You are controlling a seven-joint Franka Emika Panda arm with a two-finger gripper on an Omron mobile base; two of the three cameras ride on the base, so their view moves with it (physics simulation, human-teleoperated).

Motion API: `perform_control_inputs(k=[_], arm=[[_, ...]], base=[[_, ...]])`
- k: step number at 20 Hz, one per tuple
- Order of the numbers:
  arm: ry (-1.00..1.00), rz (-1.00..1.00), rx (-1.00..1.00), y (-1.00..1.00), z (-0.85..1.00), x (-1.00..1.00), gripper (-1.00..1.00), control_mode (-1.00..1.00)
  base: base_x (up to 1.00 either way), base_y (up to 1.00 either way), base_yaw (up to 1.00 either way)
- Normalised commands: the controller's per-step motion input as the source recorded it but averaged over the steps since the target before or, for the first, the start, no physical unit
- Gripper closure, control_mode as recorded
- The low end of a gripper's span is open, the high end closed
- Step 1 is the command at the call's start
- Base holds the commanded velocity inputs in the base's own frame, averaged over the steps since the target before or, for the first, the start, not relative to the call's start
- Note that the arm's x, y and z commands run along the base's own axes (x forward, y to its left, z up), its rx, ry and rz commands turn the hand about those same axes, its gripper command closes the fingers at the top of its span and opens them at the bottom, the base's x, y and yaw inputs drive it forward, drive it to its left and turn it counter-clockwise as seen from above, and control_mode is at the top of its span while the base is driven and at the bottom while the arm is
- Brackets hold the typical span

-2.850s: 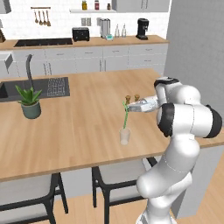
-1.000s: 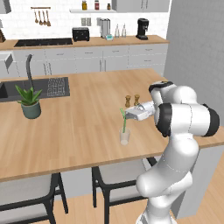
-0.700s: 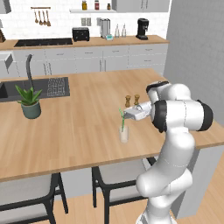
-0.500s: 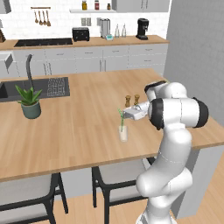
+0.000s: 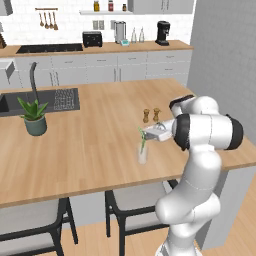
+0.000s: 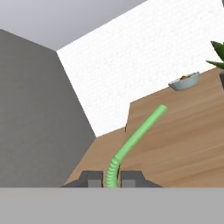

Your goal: Take a straw from the drawer in front and place it inside the glass cup on the dining counter.

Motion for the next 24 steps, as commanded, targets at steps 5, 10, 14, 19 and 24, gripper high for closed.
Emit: perform_control_inputs(k=[5, 10, 14, 19, 24], arm=[[0.0, 0.0, 0.0, 0.0, -0.02, -0.4, 1.0, -1.0], [0.0, 0.0, 0.0, 0.0, -0.08, 0.03, 1.0, -1.0], [0.0, 0.0, 0.0, 0.0, -0.14, 0.18, -1.0, -1.0], [0.0, 0.0, 0.0, -0.04, -0.07, 0.1, -1.0, -1.0], [-0.01, -0.01, 0.0, -0.13, 0.0, -0.01, -1.0, -1.0]], base=[[0.0, 0.0, 0.0], [0.0, 0.0, 0.0], [0.0, 0.0, 0.0], [0.0, 0.0, 0.0], [0.0, 0.0, 0.0]])
